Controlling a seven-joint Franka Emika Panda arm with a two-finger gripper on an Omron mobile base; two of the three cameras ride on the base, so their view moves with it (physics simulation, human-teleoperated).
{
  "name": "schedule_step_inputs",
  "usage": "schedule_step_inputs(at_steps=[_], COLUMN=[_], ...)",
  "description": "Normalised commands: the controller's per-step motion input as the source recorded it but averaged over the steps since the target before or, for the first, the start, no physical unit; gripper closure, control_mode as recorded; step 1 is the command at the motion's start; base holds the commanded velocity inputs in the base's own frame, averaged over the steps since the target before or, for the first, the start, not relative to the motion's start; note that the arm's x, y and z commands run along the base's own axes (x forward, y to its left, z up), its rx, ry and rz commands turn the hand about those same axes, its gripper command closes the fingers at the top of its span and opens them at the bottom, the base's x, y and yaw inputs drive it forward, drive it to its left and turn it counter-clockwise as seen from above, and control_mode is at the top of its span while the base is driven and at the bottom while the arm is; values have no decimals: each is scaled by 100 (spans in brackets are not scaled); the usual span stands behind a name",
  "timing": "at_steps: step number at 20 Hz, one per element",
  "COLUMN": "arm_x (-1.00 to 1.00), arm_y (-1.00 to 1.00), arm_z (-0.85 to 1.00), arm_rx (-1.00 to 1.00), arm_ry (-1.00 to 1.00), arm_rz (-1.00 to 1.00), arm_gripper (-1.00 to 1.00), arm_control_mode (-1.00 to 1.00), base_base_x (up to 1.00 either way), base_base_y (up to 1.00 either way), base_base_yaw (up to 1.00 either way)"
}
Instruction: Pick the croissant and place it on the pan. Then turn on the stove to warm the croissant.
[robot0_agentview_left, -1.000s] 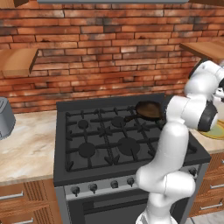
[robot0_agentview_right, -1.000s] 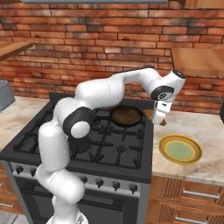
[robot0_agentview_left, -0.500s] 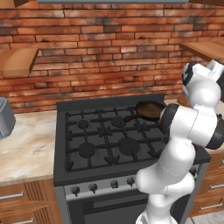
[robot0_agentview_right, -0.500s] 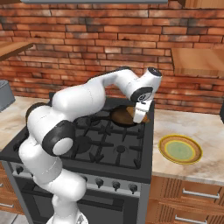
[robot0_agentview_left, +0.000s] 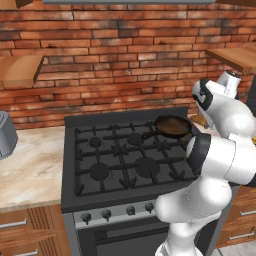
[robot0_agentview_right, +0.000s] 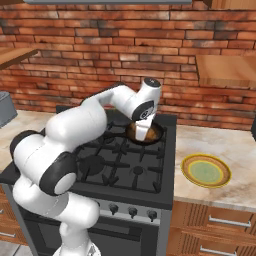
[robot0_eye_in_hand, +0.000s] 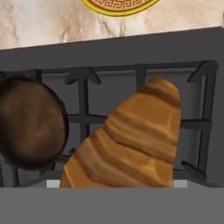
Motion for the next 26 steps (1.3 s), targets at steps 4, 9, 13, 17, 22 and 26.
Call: schedule_step_inputs(at_steps=[4,9,13,17,22,26], arm_x=[34,50,54,47,27,28], arm_y=[17,19,13,10,1,1], arm_z=[0,0,0,0,-6,-9], arm_rx=[-2,0,0,0,0,0], arm_ry=[1,7,2,0,0,0], arm_rz=[0,0,0,0,-1,0], arm_gripper=[100,100,100,100,100,100], arm_control_mode=[-100,-100,-100,-100,-100,-100], base_base_x=[0,0,0,0,0,0], base_base_y=[0,0,0,0,0,0], base_base_yaw=[0,0,0,0,0,0])
